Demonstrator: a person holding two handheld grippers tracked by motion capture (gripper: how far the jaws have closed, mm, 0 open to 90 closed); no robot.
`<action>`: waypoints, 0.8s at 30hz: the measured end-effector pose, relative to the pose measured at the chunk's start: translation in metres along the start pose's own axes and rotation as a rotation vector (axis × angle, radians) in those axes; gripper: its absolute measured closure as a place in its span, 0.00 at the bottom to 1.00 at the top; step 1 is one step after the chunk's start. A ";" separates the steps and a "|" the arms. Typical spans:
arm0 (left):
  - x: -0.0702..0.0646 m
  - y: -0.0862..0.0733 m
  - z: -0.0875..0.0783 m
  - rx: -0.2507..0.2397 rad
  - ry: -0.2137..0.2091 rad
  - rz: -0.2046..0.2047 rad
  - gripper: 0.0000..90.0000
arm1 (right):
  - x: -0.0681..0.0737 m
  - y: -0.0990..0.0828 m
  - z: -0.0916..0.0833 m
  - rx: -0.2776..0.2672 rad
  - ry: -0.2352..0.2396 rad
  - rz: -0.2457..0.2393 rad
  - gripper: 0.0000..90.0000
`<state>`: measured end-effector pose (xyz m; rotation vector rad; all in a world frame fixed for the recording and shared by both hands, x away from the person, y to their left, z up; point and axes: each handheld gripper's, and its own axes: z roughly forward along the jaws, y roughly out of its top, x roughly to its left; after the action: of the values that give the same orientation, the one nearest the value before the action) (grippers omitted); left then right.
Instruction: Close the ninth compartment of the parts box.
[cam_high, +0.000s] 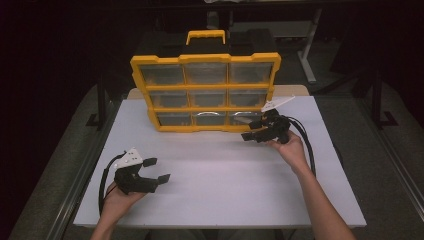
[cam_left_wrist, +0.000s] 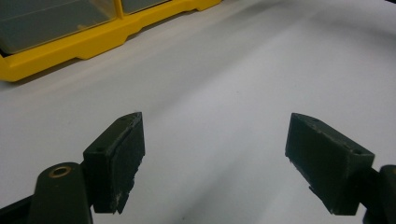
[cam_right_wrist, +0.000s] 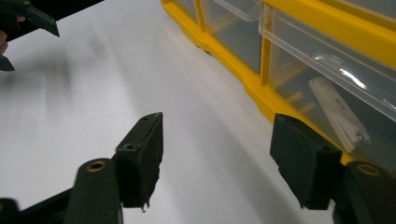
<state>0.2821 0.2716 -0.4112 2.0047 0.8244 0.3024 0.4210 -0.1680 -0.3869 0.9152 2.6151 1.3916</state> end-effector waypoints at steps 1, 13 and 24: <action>0.000 0.000 0.000 0.000 0.000 -0.001 0.22 | 0.001 -0.001 -0.001 -0.004 -0.005 0.004 0.32; 0.001 -0.002 0.001 -0.005 0.002 -0.018 0.22 | 0.008 -0.015 -0.010 -0.024 -0.048 -0.005 0.25; 0.004 -0.002 -0.001 0.005 0.004 -0.014 0.22 | 0.012 -0.022 -0.023 -0.042 -0.078 0.001 0.18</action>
<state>0.2837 0.2754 -0.4134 2.0024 0.8420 0.2964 0.3936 -0.1882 -0.3870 0.9463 2.5189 1.3764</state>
